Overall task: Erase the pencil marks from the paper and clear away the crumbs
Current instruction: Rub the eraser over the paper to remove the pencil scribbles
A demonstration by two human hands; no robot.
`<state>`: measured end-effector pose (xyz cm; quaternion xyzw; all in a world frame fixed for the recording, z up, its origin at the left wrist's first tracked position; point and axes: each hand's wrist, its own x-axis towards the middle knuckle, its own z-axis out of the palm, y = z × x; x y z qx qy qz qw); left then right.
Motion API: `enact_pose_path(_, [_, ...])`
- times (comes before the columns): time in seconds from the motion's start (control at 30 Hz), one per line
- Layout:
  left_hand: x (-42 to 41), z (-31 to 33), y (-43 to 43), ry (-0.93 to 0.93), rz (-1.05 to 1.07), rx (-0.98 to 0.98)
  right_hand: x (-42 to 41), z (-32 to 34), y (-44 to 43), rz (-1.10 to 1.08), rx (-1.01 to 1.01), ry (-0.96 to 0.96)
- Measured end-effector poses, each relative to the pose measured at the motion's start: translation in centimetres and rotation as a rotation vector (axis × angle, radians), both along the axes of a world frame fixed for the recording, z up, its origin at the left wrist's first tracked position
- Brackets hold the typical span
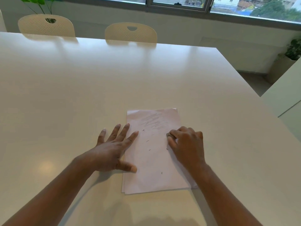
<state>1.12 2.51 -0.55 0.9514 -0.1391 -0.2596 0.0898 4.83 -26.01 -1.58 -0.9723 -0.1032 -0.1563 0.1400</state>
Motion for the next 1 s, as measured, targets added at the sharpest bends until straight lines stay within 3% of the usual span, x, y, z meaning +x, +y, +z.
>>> enact_pose_path(0.2, [0.2, 1.0, -0.4, -0.026, 0.006, 0.008, -0.4, -0.4, -0.6, 0.120, 0.222, 0.093])
enact_pose_path(0.4, [1.9, 3.0, -6.2, -0.225, -0.009, -0.108, -0.2, -0.3, -0.5, 0.143, 0.211, 0.062])
enact_pose_path(0.67, [2.9, 0.3, -8.5, -0.092, -0.054, -0.204, -1.0, 0.3, -0.6, 0.189, 0.160, 0.038])
enact_pose_path(0.8, [3.1, 0.2, -8.4, -0.067, -0.076, -0.201, -5.0, 0.3, 0.6, 0.359, 0.082, 0.053])
enact_pose_path(1.0, [3.1, 0.4, -8.5, -0.059, -0.077, -0.184, -0.9, 0.2, -1.6, 0.125, 0.089, 0.018])
